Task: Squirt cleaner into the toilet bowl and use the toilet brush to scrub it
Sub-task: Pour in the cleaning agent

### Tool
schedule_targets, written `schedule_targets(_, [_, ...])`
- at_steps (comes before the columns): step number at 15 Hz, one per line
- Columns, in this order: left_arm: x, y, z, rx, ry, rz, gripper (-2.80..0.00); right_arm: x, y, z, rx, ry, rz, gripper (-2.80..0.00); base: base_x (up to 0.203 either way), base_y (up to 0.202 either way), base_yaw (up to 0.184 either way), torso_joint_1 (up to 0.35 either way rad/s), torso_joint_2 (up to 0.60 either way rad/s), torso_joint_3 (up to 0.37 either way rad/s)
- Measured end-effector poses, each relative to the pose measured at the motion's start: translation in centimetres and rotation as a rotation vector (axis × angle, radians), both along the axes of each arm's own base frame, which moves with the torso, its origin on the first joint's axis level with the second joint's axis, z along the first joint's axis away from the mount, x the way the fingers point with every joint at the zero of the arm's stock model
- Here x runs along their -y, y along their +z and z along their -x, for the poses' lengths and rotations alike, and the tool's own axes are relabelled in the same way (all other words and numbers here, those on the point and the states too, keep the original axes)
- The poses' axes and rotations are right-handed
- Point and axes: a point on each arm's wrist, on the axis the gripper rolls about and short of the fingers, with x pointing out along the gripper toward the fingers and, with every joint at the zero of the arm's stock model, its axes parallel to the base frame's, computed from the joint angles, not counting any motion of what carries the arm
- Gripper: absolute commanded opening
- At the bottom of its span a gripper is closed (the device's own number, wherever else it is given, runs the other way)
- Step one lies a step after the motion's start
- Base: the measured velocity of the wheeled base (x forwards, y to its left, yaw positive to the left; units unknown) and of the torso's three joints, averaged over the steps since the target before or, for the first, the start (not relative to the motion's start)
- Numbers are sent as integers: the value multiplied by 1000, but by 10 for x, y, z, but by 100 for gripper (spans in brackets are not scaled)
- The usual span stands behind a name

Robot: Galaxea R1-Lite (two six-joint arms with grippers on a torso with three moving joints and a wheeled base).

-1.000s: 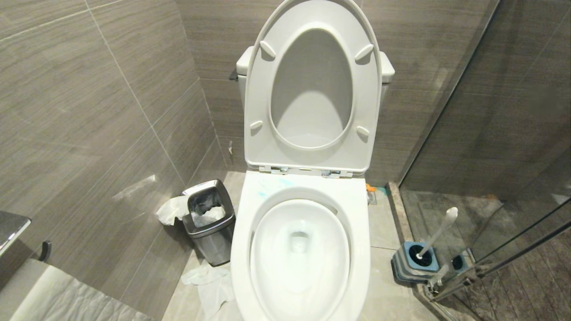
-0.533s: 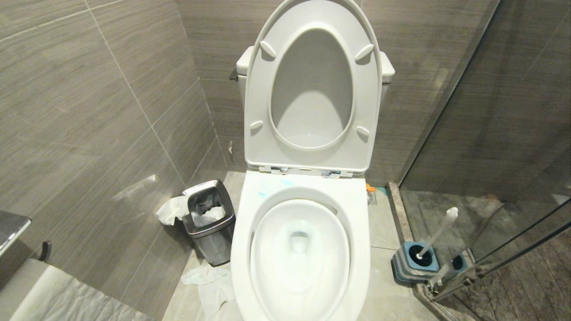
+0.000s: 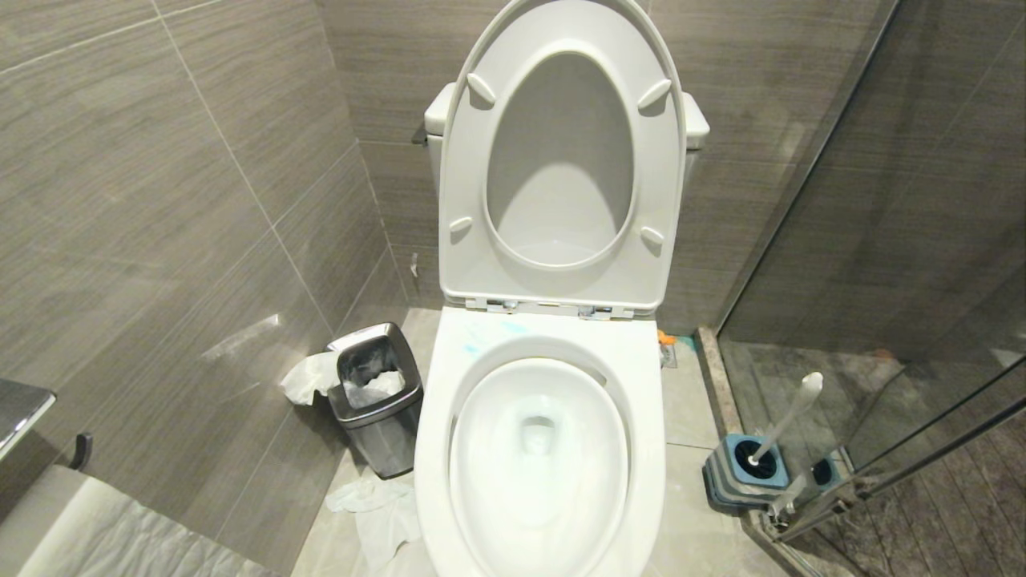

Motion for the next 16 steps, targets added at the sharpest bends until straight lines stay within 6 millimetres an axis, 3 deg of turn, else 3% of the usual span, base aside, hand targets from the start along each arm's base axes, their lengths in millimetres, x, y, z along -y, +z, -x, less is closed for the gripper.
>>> schedule_targets(5, [0,0,0,0,0,0,-280,0,15,4,54,0,-19,-280,0,0,0,0,0,0])
schedule_targets(10, [0,0,0,1,0,-1,-280,0,55,15,118,-7,-20,-280,0,0,0,0,0,0])
schedule_targets(16, [0,0,0,1,0,0,-280,0,115,-3,66,-8,-20,-280,0,0,0,0,0,0])
